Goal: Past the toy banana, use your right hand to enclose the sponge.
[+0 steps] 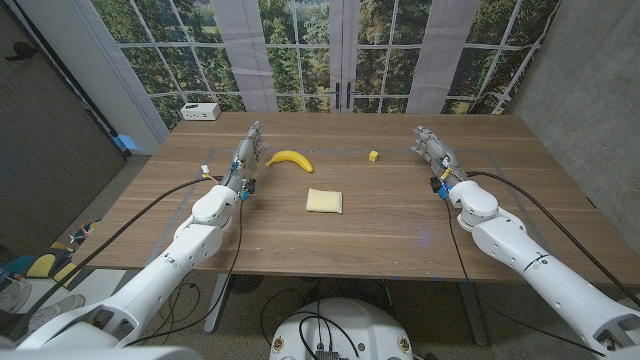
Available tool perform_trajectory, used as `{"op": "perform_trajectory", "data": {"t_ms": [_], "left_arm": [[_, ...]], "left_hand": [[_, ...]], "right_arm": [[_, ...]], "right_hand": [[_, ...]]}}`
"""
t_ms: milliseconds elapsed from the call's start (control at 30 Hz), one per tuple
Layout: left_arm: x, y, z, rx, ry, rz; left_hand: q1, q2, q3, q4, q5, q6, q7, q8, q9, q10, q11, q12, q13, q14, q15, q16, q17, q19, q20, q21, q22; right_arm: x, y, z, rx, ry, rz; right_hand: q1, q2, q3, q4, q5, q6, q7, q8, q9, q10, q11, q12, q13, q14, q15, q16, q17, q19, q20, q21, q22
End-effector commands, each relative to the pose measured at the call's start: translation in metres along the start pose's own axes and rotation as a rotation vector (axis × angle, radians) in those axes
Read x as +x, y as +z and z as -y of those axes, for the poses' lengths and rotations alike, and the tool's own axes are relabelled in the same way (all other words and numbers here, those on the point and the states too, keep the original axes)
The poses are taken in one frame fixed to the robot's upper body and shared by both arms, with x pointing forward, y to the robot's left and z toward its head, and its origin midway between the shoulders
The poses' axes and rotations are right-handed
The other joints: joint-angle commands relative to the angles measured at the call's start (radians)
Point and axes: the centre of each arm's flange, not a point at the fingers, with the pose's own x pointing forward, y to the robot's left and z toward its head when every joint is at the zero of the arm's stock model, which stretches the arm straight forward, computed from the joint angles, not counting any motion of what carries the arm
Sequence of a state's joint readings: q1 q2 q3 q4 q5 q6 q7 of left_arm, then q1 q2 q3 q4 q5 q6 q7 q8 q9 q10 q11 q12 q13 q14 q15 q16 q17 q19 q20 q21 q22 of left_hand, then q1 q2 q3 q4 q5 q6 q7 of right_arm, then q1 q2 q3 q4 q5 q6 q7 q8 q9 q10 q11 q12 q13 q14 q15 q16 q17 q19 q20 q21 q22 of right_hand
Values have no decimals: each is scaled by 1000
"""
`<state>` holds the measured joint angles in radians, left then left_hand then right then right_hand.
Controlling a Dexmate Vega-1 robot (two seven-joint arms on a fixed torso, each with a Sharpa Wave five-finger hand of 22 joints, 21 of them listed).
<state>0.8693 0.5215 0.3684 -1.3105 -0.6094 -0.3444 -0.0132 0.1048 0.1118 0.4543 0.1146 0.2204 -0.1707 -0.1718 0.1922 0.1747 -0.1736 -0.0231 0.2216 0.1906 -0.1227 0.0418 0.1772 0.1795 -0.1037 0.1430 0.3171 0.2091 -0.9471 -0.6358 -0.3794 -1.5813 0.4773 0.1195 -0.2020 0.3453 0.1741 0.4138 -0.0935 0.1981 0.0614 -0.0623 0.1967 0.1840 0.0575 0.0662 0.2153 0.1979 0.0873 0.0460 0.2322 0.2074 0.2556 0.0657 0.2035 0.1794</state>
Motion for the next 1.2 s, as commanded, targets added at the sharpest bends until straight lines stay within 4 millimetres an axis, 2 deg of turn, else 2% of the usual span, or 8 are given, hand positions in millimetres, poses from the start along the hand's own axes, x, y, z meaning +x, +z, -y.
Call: {"op": "perform_trajectory", "data": {"t_ms": [33,333,733,1200], "left_arm": [[1,-2,3,-6,-26,-13],[1,-2,3,-6,-33,-13],[-1,-1,0,-10,-45,-7],[1,-4,-2,-16,-52,-11]], "left_hand": [[-2,8,0,2,-3,-9,6,-3,3,-22,5,-2,3,-3,13,6,3,-2,19,-1,2],[-5,4,-2,4,-5,-6,12,-2,3,-22,10,-2,4,-4,16,7,4,-3,23,-2,2],[-10,1,-4,6,-7,-4,13,-3,4,-24,13,-4,4,-1,24,10,5,-4,26,-2,3],[-14,-1,-5,8,-9,-2,14,-3,4,-27,14,-5,5,-2,31,11,6,-5,27,-2,4]], "right_arm": [[-14,22,-13,-192,-5,-7],[-20,38,-25,-286,36,-5],[-27,65,-49,-463,79,-2],[-29,88,-78,-630,142,27]], "right_hand": [[18,0,9,-6,-7,19,0,12,4,18,4,5,4,17,-1,6,3,8,-8,4,2],[27,6,15,-5,-11,39,-1,15,4,44,2,12,5,43,-10,19,9,21,-11,9,2],[34,12,22,-2,-13,49,-3,15,4,54,2,13,5,50,-18,24,13,27,-11,11,2],[43,16,30,3,-13,64,-4,16,4,71,-10,15,5,67,-31,34,19,36,-14,14,2]]}}
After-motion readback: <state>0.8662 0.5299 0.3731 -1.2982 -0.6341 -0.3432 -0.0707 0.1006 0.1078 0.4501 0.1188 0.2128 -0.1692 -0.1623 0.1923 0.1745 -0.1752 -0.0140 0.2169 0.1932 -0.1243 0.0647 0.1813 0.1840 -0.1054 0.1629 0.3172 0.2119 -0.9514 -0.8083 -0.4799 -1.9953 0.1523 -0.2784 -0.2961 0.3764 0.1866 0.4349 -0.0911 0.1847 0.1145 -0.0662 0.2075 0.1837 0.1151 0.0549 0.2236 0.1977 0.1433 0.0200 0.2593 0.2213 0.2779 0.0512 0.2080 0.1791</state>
